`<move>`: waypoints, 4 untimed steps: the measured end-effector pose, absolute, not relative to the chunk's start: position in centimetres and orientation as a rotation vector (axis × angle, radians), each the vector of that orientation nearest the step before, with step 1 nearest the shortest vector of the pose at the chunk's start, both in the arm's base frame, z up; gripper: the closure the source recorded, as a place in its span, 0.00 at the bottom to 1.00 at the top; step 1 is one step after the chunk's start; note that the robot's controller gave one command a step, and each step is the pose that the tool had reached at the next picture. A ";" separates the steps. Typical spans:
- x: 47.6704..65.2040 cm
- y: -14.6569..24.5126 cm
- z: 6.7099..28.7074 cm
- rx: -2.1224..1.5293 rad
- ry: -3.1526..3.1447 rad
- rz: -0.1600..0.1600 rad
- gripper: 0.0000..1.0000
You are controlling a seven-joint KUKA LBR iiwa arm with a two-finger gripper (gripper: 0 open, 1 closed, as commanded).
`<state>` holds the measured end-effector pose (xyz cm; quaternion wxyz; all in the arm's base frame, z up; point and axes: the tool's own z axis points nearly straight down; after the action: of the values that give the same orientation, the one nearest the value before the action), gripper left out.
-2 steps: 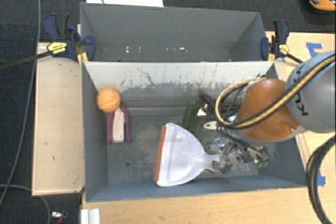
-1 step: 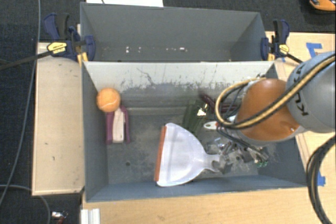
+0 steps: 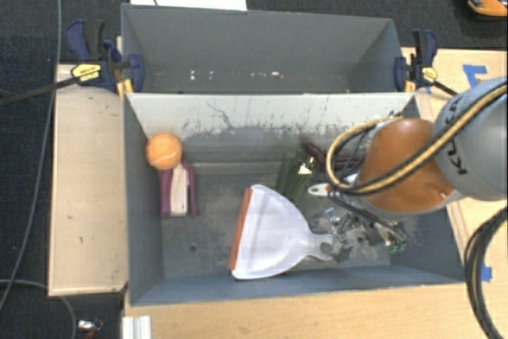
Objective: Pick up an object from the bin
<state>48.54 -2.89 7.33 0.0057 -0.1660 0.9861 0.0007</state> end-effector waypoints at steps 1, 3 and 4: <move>48.6 -2.9 7.6 -0.521 3.084 0.002 1.00; 48.6 -2.9 8.7 -0.523 3.083 0.003 1.00; 48.4 -2.8 10.8 -0.525 3.091 0.006 1.00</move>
Offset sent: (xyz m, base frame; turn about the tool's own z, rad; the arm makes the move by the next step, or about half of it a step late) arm 0.0004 0.0002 0.0094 -0.0006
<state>48.35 -2.83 10.83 0.0030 -0.1673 0.9859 0.0019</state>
